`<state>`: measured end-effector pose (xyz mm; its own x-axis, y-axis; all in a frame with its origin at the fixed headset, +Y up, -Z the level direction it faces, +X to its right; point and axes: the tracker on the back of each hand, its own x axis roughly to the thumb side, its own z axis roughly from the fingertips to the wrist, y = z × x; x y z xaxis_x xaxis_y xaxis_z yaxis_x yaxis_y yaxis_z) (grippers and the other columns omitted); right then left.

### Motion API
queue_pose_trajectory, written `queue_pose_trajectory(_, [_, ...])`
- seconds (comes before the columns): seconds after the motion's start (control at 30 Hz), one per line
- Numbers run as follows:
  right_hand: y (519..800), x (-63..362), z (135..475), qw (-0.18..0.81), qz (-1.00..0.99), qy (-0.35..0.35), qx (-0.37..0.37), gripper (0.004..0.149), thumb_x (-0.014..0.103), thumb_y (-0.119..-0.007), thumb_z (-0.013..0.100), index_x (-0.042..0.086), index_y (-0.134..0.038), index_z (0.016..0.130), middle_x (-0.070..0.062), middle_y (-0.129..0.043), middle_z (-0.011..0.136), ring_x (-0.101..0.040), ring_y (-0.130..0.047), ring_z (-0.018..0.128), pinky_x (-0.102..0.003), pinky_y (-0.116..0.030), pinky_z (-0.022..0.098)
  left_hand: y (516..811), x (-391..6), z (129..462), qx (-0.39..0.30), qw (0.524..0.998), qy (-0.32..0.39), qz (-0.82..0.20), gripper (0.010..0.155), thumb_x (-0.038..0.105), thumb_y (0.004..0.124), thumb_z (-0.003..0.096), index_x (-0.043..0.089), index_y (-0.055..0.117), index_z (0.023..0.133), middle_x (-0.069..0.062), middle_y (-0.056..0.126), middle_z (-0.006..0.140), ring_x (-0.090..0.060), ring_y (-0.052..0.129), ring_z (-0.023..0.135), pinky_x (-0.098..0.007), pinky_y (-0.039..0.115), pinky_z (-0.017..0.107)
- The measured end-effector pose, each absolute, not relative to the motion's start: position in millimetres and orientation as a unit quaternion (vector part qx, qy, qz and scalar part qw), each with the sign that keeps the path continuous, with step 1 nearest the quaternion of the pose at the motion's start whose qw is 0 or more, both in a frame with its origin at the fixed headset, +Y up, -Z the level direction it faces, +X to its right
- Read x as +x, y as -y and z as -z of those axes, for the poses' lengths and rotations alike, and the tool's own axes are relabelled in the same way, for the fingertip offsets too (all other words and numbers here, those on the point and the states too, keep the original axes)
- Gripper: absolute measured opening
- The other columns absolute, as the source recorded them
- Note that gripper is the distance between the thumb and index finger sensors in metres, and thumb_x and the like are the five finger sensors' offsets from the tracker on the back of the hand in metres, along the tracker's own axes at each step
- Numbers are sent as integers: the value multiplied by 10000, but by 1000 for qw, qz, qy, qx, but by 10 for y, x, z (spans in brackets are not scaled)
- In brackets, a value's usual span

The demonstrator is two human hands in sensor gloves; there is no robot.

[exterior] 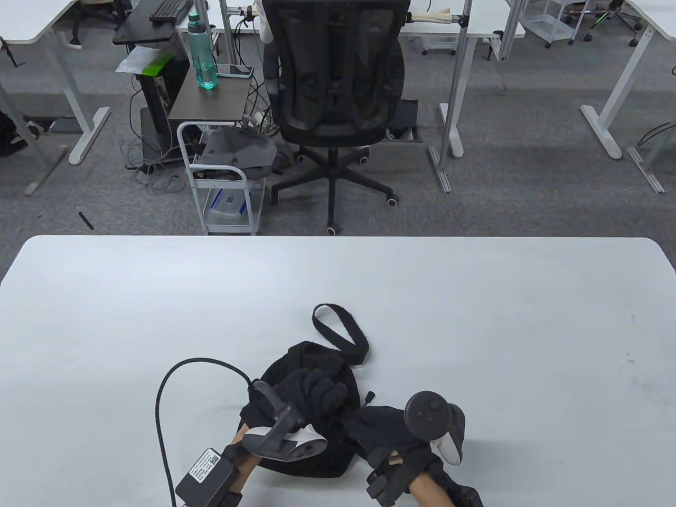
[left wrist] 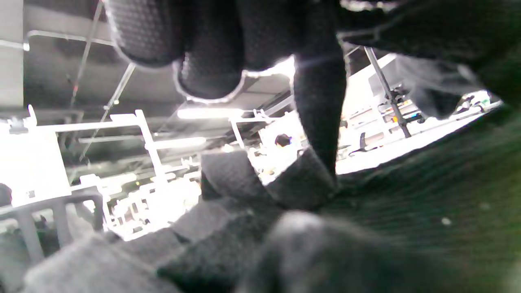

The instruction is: Pull shoulder strap to tighten

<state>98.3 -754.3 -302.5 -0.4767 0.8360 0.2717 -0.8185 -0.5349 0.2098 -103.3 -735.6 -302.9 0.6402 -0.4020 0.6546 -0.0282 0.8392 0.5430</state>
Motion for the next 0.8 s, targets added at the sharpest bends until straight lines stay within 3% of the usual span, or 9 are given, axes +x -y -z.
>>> queue_pose_trajectory(0.1, [7542, 1005, 3016, 493, -853, -21, 171, 474, 441, -863, 414, 61, -976, 673, -173, -1037, 632, -362, -1020, 466, -580, -759, 491, 7354, -1008, 2967, 264, 864, 417, 100, 639, 458, 580, 314, 282, 555, 929, 75, 861, 745, -195, 925, 747, -387, 804, 582])
queue_pose_trajectory(0.43, [7538, 1022, 2920, 513, -840, 19, 174, 364, 373, -871, 410, 78, -1019, 564, -148, -1084, 508, -334, -1046, 354, -559, -794, 456, 7299, -772, 2788, 297, 834, 452, 112, 637, 459, 579, 311, 285, 567, 923, 76, 871, 739, -193, 935, 741, -387, 810, 579])
queue_pose_trajectory(0.8, [7526, 1009, 2894, 502, -842, -4, 196, 358, 343, -866, 413, 52, -1027, 546, -147, -1091, 480, -332, -1049, 331, -556, -798, 451, 7323, -1065, 2947, 266, 856, 435, 79, 644, 462, 559, 310, 292, 550, 932, 93, 860, 740, -181, 930, 746, -385, 807, 580])
